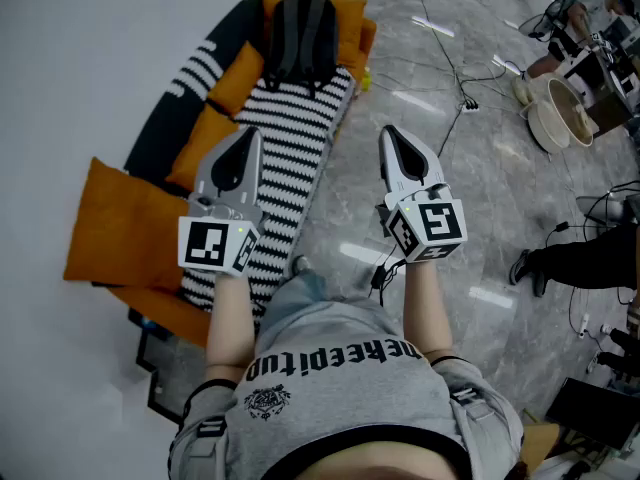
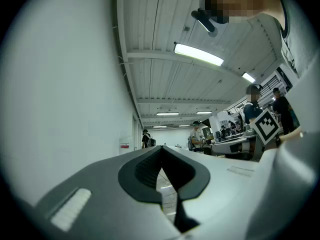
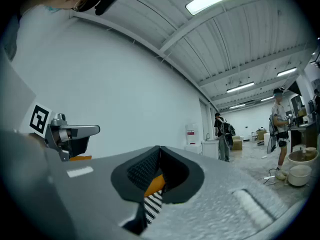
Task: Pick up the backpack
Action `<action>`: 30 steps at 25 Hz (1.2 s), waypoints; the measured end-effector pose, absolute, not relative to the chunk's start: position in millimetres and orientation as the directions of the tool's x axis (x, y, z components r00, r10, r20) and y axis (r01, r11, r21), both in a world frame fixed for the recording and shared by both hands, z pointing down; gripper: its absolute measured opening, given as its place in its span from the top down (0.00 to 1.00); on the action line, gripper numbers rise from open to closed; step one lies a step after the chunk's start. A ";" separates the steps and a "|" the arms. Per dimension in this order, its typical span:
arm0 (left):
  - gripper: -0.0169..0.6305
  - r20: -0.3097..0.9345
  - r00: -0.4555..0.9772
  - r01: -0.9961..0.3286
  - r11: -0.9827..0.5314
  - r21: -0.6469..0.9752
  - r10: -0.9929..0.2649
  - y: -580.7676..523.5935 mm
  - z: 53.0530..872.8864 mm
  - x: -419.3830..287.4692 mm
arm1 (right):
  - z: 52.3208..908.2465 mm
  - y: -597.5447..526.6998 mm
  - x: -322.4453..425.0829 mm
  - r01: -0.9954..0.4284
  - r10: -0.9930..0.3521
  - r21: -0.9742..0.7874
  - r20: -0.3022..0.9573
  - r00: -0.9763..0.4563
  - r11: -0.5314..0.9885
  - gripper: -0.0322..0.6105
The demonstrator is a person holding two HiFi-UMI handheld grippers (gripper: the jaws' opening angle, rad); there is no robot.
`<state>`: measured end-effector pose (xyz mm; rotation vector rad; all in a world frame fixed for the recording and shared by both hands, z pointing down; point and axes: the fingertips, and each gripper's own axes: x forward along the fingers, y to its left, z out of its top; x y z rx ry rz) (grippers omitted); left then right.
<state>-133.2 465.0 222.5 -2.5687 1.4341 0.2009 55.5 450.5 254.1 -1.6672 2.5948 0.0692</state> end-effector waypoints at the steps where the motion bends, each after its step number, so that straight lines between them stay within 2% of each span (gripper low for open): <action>1: 0.96 -0.211 0.524 -0.852 -0.514 -0.101 -0.825 464.2 222.5 -132.6 | 254.1 449.8 56.1 -0.910 -0.908 0.010 -0.071 -0.413 0.414 0.94; 14: 0.96 -0.210 0.536 -0.844 -0.528 -0.095 -0.818 431.2 225.1 -129.6 | 258.2 420.2 58.4 -0.916 -0.914 0.009 -0.069 -0.401 0.401 0.94; 30: 0.96 -0.252 0.584 -0.808 -0.583 -0.084 -0.772 350.3 216.4 -143.7 | 242.3 352.0 54.4 -0.947 -0.940 0.002 -0.124 -0.319 0.321 0.94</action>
